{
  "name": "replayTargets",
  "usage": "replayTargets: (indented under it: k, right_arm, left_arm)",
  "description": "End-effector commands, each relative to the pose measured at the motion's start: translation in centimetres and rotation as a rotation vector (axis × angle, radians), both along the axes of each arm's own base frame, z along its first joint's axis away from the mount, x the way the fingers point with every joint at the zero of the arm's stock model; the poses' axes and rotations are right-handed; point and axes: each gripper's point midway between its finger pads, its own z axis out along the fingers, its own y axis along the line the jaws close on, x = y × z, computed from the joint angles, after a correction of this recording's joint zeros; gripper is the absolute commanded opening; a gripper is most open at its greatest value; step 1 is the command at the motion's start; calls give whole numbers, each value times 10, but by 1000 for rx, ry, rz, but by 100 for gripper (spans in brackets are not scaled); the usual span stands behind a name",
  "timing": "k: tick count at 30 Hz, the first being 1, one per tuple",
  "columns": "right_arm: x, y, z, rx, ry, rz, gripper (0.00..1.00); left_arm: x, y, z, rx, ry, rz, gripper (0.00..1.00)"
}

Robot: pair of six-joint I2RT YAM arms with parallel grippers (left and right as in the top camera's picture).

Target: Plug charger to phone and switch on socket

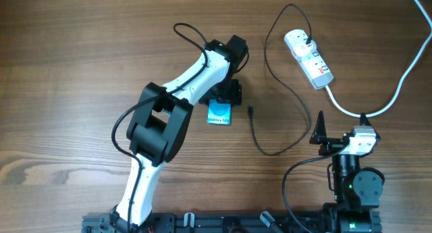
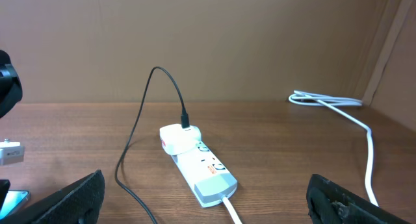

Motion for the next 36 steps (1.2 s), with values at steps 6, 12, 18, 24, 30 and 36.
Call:
replayTargets:
  k: [6, 12, 18, 24, 30, 36]
  right_arm:
    - [0, -1, 1, 12, -7, -5, 100]
    - [0, -1, 1, 12, -7, -5, 100]
    - [0, -1, 1, 12, -7, -5, 100]
    - [0, -1, 1, 12, -7, -5, 100]
    - [0, -1, 1, 12, -7, -5, 100]
    - [0, -1, 1, 12, -7, -5, 100]
  left_arm:
    - [-18, 9, -33, 56, 73, 5, 100]
    - [-20, 8, -33, 61, 76, 3, 95]
    - [-20, 9, -34, 63, 75, 2, 76]
    - [-20, 10, -33, 69, 78, 2, 74]
    - [-25, 13, -31, 82, 98, 2, 66]
    - [-24, 13, -22, 86, 105, 3, 66]
